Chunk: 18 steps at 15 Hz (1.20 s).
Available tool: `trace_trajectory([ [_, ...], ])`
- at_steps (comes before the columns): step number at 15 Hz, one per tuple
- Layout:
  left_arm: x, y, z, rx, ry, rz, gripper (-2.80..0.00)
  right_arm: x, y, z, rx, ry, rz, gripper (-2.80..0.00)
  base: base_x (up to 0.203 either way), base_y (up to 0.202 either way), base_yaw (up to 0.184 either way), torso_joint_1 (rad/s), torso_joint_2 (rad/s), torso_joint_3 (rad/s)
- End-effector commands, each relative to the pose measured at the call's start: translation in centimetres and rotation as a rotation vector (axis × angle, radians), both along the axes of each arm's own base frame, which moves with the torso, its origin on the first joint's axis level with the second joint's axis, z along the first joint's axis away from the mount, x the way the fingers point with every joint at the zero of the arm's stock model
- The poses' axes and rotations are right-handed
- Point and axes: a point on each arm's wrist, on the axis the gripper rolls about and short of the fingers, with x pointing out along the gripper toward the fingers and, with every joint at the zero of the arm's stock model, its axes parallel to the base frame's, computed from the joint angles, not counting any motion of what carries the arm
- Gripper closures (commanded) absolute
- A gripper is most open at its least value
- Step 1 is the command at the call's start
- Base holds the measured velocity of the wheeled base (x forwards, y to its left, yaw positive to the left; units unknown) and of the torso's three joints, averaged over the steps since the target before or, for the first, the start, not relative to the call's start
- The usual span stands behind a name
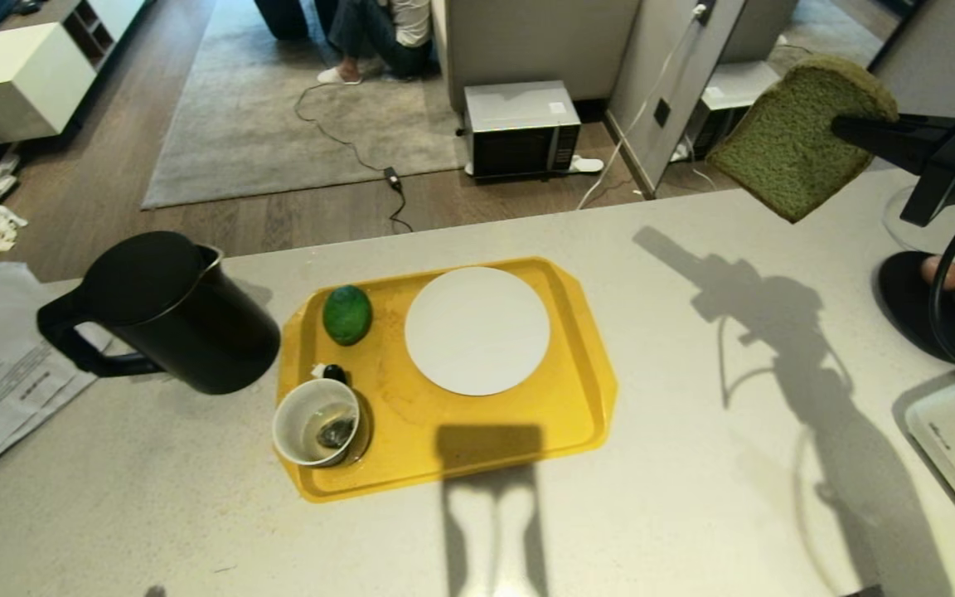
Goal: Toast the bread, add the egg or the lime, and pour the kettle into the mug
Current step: Put the baked bread on a plate
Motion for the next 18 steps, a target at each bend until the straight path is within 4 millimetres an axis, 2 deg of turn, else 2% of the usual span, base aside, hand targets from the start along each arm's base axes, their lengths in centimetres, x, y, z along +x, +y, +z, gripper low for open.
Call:
trace_trajectory([
  [1, 0.0, 0.0, 0.0, 0.000, -0.001, 0.000, 0.00, 0.2, 0.0, -0.2, -0.003, 0.003, 0.005, 0.00, 0.000, -0.010, 0.171, -0.001, 0.00, -0.002],
  [7, 0.0, 0.0, 0.0, 0.000, -0.001, 0.000, 0.00, 0.9, 0.0, -1.2, -0.027, 0.029, 0.005, 0.00, 0.000, -0.007, 0.160, 0.003, 0.00, 0.003],
  [10, 0.0, 0.0, 0.0, 0.000, -0.002, 0.000, 0.00, 1.3, 0.0, -2.4, -0.024, 0.115, 0.009, 0.00, -0.001, -0.001, 0.025, 0.001, 0.00, -0.001],
  [13, 0.0, 0.0, 0.0, 0.000, -0.001, 0.000, 0.00, 1.9, 0.5, -4.4, -0.020, 0.275, 0.028, 0.00, 0.000, 0.000, 0.000, 0.000, 0.00, 0.000],
  [15, 0.0, 0.0, 0.0, 0.000, -0.002, 0.000, 0.00, 2.3, 1.4, -6.4, -0.034, 0.385, 0.064, 0.00, 0.000, 0.000, 0.000, 0.000, 0.00, 0.000],
  [18, 0.0, 0.0, 0.0, 0.000, -0.002, 0.000, 0.00, 2.7, 3.1, -9.1, -0.092, 0.454, 0.118, 0.00, 0.000, 0.000, 0.000, 0.000, 0.00, 0.000],
])
